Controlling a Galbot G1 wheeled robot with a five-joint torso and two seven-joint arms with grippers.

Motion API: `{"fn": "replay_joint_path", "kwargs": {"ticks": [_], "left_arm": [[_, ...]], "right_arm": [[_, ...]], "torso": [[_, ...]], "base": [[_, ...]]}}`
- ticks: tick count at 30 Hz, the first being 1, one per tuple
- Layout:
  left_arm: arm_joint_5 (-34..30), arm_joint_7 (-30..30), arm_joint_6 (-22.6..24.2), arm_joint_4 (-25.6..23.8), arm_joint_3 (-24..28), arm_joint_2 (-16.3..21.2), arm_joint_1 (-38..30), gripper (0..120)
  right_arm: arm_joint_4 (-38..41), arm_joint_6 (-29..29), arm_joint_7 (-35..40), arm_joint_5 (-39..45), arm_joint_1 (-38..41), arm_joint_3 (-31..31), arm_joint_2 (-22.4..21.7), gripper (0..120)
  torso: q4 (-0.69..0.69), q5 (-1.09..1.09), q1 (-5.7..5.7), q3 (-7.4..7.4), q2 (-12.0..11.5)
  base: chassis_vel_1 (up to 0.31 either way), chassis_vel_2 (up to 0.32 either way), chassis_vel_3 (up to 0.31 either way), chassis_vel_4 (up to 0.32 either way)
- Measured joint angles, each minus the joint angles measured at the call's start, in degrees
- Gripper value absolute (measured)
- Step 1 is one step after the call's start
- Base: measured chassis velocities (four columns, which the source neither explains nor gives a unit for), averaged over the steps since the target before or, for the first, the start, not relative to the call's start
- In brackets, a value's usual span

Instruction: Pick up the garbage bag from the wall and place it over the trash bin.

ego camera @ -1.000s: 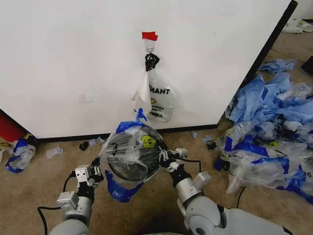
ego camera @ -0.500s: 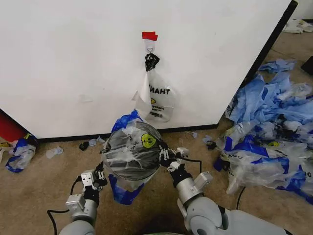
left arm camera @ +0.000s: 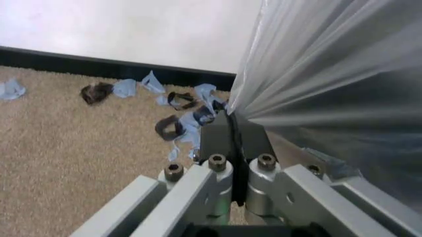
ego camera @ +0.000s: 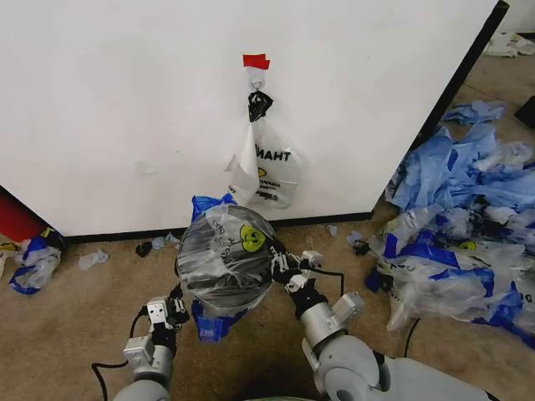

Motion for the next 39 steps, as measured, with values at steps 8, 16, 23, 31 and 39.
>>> {"fn": "replay_joint_path", "kwargs": {"ticks": [8,16,23,31,39], "left_arm": [[0.4,0.4,-0.3,2.4,0.2,-1.5,-0.3,0],[1.2,0.7,-0.7,3.3,0.1,-2.1,0.3,0],[2.0,0.9,-0.8,3.9,-0.1,-2.3,0.9,0],[2.4,1.0,-0.9,5.1,0.1,-3.3,1.1,0],[3.2,1.1,-1.0,6.0,0.2,-3.8,1.3,0]], "right_arm": [[0.3,0.1,-0.2,0.0,-0.3,-0.3,0.8,1],[0.8,0.7,-1.2,0.0,-1.0,-0.4,0.5,1],[1.1,0.9,-1.9,0.0,-1.7,-0.4,0.2,1],[1.3,0.9,-1.9,0.0,-1.8,-0.3,0.1,1],[1.4,1.1,-2.1,-0.1,-2.5,0.0,0.0,1]], "torso": [[0.01,0.00,0.00,0.00,0.0],[0.01,0.00,0.00,0.00,0.0],[0.01,0.00,0.00,0.00,0.0],[0.01,-0.01,0.00,0.00,0.0],[0.01,-0.01,0.00,0.00,0.0]], "base": [[0.000,0.000,0.000,0.000],[0.000,0.000,0.000,0.000],[0.000,0.000,0.000,0.000],[0.000,0.000,0.000,0.000],[0.000,0.000,0.000,0.000]]}}
